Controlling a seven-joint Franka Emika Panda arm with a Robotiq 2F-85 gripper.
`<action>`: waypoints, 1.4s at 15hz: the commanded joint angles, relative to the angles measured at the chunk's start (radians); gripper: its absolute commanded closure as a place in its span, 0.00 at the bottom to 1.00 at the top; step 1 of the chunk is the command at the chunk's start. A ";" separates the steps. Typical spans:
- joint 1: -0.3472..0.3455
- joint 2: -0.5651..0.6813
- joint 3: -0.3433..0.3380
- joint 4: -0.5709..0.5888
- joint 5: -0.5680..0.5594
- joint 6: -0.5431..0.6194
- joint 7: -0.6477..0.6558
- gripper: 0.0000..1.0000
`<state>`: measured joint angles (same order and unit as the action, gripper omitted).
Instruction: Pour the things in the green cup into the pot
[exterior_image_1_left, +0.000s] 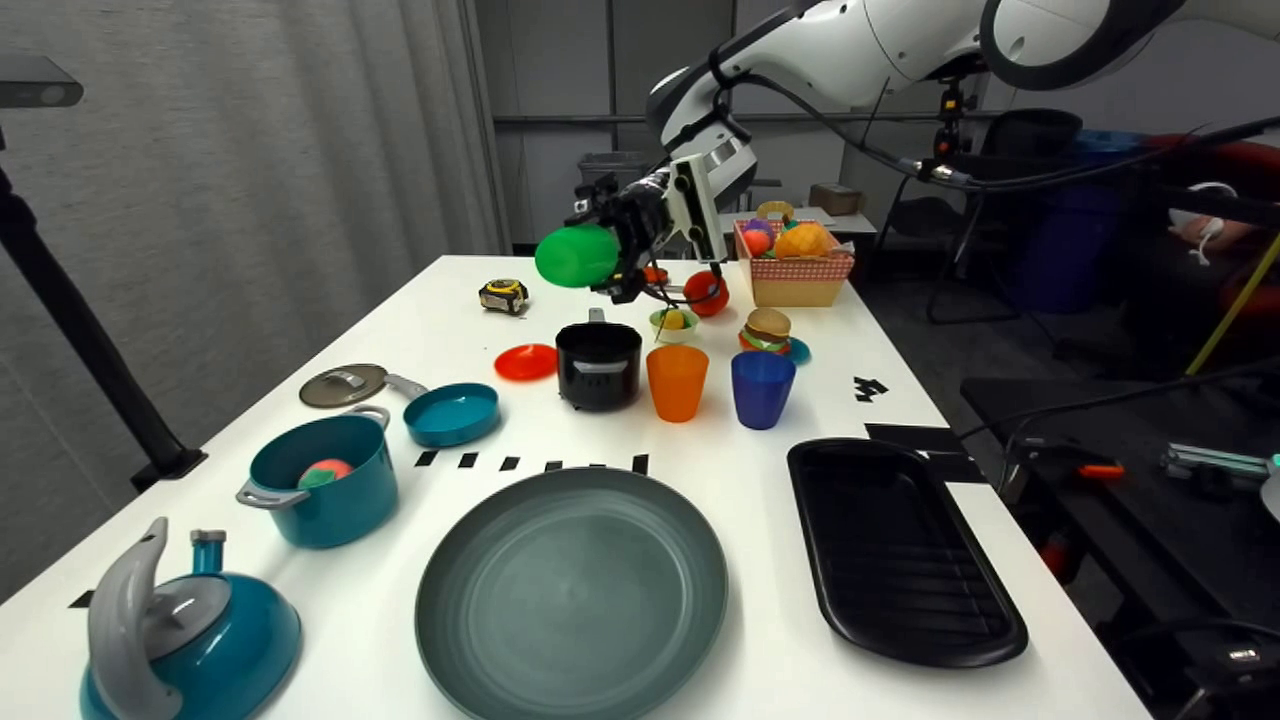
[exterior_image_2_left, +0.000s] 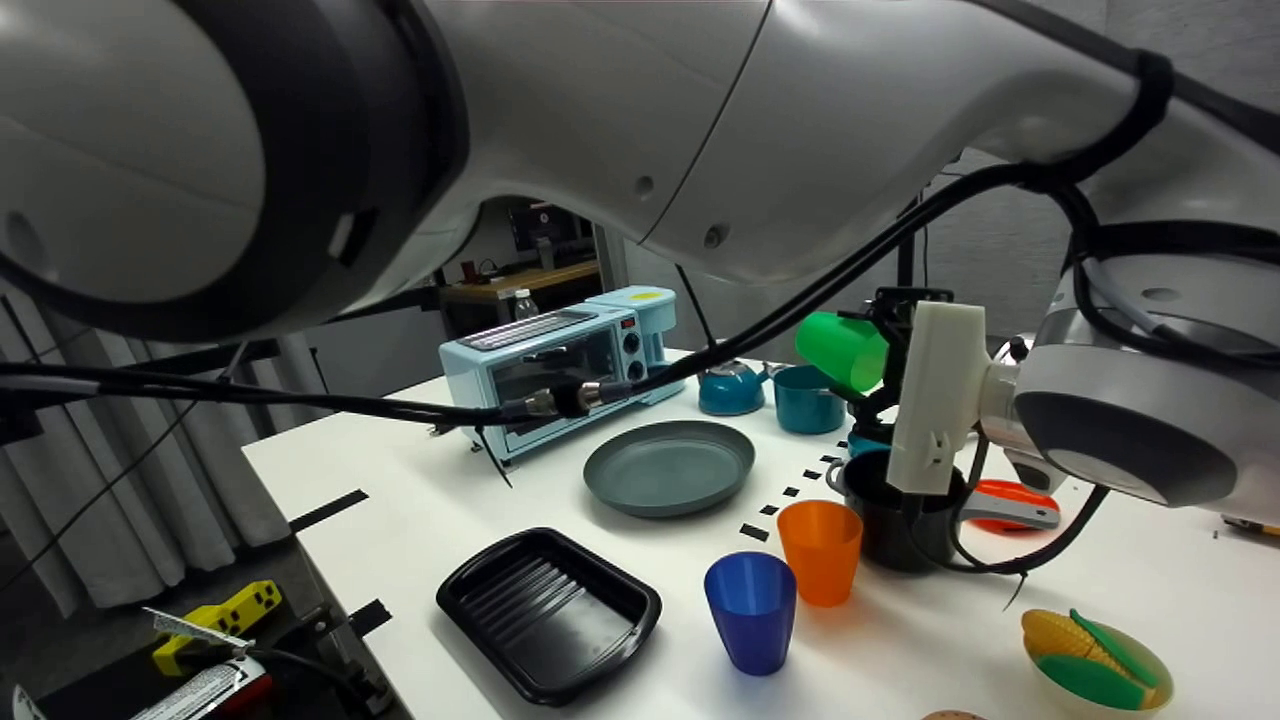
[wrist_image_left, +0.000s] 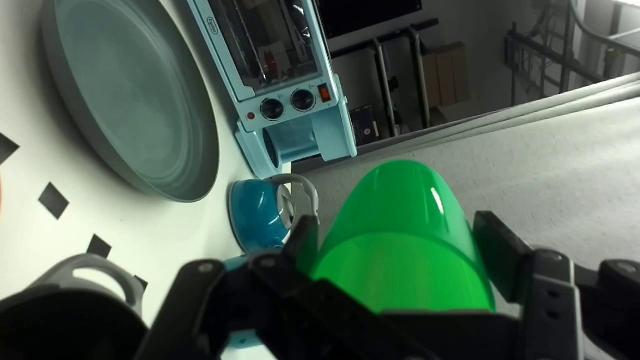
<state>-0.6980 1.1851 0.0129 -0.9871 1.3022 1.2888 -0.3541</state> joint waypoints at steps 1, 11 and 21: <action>-0.013 0.060 0.008 0.093 0.016 -0.042 0.006 0.45; 0.011 0.079 -0.029 0.136 -0.060 -0.006 -0.015 0.45; 0.053 -0.073 -0.080 0.121 -0.168 0.039 -0.080 0.45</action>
<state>-0.6662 1.2165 -0.0479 -0.8631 1.1601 1.3197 -0.4389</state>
